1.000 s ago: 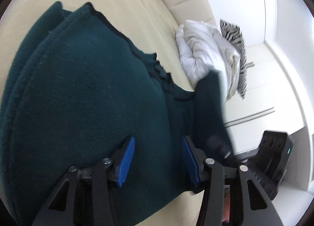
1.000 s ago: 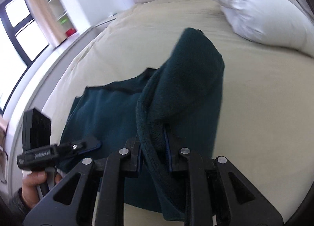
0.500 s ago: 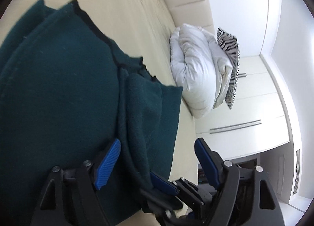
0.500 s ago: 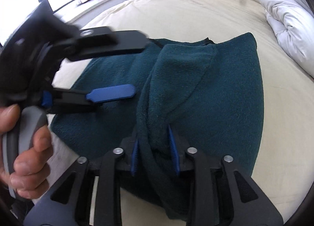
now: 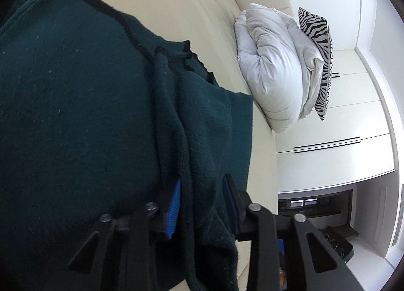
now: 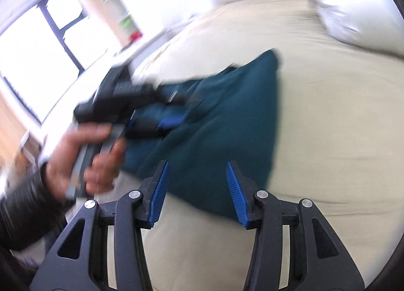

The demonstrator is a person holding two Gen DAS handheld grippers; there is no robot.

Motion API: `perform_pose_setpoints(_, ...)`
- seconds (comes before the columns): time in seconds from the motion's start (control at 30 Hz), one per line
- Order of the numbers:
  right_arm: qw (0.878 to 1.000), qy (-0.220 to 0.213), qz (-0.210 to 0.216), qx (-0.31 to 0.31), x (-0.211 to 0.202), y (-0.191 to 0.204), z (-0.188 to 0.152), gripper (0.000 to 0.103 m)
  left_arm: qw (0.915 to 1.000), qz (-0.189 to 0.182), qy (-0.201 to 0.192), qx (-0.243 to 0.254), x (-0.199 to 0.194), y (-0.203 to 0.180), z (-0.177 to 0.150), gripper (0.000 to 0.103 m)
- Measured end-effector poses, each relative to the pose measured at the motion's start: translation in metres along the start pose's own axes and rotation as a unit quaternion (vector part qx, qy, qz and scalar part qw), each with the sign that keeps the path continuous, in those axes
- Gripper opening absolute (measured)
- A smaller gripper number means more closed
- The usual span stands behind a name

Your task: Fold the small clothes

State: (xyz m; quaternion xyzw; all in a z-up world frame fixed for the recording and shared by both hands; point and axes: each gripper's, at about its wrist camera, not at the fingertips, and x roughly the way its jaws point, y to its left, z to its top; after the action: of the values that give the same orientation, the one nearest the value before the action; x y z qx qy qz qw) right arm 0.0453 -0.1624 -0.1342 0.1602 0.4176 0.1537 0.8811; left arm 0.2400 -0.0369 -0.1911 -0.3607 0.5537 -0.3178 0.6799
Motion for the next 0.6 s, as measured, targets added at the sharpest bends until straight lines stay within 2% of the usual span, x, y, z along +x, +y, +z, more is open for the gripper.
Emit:
perform_pose_setpoints(0.03, 1.000, -0.017, -0.011, 0.022, -0.004, -0.007, -0.001, 0.045, 1.0000, 0.005, 0.000, 0.000, 0.002, 0.001, 0.000, 0.021)
perform_pose_setpoints(0.1, 0.996, -0.038, -0.055, 0.056, 0.000, -0.028, 0.008, 0.045, 1.0000, 0.008, -0.001, 0.001, 0.004, 0.002, -0.001, 0.018)
perform_pose_setpoints(0.13, 0.993, -0.033, -0.092, 0.071, 0.003, -0.041, 0.009, 0.047, 0.9999, 0.011, -0.002, 0.003, 0.005, 0.002, -0.001, 0.016)
perform_pose_setpoints(0.17, 0.991, -0.025, -0.106, 0.084, 0.006, -0.051, 0.010, 0.047, 0.9999, 0.013, -0.002, 0.006, 0.005, 0.002, -0.002, 0.015)
perform_pose_setpoints(0.23, 0.990, -0.009, -0.094, 0.101, 0.018, -0.063, 0.011, 0.046, 0.9999, 0.012, -0.002, 0.009, 0.005, 0.001, -0.001, 0.014)
perform_pose_setpoints(0.3, 0.991, -0.005, -0.104, 0.088, 0.024, -0.061, 0.013, 0.046, 0.9999, 0.007, -0.003, 0.013, 0.004, 0.000, 0.000, 0.012)
perform_pose_setpoints(0.5, 0.991, -0.007, -0.094, 0.095, 0.024, -0.065, 0.012, 0.046, 0.9992, -0.024, -0.024, 0.023, -0.015, -0.003, -0.003, 0.010)
perform_pose_setpoints(0.6, 0.991, -0.011, -0.097, 0.095, 0.041, -0.051, -0.001, 0.046, 0.9985, -0.041, -0.028, 0.025, -0.029, -0.004, -0.005, 0.010)
